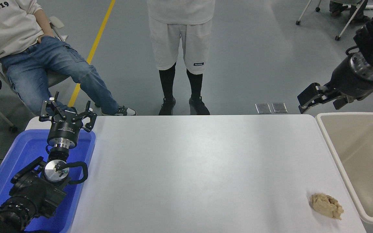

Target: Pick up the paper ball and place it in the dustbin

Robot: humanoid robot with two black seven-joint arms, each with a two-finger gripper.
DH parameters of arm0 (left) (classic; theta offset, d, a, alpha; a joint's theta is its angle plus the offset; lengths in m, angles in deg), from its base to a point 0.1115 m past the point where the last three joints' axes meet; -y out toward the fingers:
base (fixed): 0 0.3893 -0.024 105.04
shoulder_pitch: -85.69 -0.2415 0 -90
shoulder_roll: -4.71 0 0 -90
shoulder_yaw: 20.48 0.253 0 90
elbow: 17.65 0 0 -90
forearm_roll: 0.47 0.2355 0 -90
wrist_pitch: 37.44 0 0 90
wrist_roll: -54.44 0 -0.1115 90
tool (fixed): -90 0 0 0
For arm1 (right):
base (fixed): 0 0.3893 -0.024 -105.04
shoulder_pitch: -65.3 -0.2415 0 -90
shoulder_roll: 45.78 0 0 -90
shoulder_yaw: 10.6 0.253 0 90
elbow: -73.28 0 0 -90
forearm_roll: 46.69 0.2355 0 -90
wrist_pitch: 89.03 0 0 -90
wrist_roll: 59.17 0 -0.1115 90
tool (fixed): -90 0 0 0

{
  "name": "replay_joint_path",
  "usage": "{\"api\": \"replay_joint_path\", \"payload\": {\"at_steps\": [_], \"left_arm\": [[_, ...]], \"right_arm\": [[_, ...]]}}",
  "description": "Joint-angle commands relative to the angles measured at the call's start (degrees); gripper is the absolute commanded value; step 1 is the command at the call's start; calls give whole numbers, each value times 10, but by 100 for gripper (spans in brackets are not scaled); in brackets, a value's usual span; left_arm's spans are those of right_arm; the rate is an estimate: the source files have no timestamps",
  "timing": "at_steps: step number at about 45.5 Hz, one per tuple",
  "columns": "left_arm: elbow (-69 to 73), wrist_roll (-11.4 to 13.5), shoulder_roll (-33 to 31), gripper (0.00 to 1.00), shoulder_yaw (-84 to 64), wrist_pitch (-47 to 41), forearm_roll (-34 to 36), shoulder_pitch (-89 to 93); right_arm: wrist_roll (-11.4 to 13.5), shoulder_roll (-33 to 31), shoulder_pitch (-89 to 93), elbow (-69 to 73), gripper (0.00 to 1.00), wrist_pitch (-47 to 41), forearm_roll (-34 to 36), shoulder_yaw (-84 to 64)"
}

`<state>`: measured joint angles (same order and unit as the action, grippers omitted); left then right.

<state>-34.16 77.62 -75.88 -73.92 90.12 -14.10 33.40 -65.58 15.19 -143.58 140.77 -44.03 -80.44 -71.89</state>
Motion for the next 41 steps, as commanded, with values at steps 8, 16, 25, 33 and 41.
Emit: {"api": "replay_joint_path", "payload": {"at_steps": [8,16,25,33,41], "left_arm": [[0,0,0,99,0,1,0,0],[0,0,0,99,0,1,0,0],[0,0,0,99,0,1,0,0],[0,-1,0,99,0,1,-1,0],[0,-1,0,99,0,1,0,0]], "right_arm": [[0,-1,-2,0,100,0,0,0],[0,-2,-2,0,100,0,0,1],[0,0,-2,-1,100,0,0,6],[0,-2,-4,0,100,0,0,6],[0,-3,-5,0,100,0,0,6]]}}
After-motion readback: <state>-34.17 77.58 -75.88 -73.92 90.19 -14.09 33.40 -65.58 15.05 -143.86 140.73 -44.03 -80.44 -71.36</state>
